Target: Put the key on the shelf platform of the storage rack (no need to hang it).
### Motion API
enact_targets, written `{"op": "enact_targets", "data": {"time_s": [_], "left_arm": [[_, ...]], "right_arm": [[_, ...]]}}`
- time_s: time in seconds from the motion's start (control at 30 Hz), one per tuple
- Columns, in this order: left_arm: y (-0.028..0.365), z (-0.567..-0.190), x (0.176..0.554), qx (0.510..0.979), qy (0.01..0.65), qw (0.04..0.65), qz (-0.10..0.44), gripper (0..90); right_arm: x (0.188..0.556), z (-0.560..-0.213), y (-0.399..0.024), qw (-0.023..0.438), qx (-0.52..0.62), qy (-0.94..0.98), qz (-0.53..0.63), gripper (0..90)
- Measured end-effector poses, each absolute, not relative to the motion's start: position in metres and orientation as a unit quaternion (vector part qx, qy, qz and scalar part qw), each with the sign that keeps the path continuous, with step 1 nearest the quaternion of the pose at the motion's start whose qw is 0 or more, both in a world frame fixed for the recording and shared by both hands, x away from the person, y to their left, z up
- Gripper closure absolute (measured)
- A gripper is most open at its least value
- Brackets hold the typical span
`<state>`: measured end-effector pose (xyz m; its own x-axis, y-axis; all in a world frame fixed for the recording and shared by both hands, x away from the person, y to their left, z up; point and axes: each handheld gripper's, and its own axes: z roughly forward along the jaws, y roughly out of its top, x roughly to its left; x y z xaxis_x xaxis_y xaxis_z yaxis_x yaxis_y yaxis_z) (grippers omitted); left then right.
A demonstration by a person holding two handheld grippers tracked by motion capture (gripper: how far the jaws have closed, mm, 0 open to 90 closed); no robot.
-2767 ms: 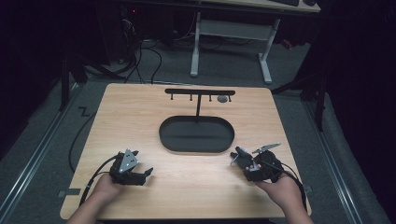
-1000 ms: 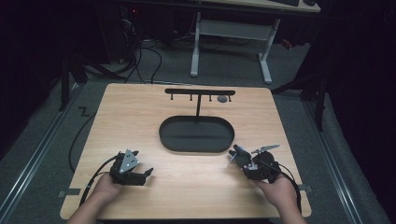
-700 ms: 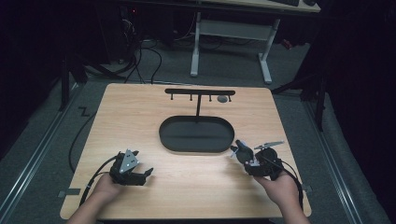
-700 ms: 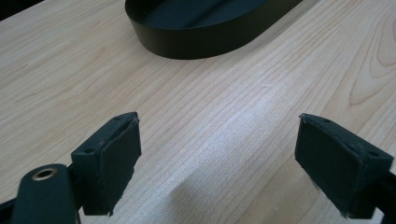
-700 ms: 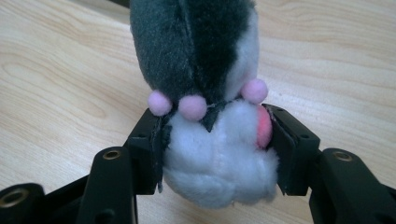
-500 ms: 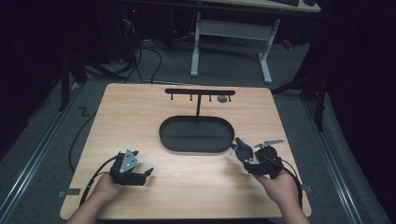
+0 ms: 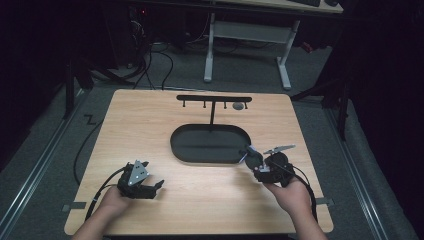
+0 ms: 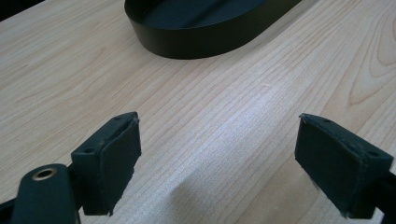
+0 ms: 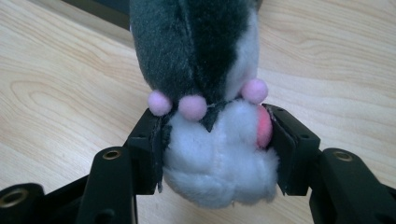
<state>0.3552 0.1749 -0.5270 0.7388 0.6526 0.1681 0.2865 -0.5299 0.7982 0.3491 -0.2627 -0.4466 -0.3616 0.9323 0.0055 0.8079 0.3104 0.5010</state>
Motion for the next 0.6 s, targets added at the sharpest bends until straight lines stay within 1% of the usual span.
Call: {"op": "enact_targets", "data": {"time_s": [0.6], "left_arm": [[0.175, -0.527, 0.355, 0.843, 0.278, 0.399, 0.229, 15.3]], "right_arm": [[0.375, -0.440, -0.239, 0.155, 0.536, 0.800, 0.219, 44.6]]}}
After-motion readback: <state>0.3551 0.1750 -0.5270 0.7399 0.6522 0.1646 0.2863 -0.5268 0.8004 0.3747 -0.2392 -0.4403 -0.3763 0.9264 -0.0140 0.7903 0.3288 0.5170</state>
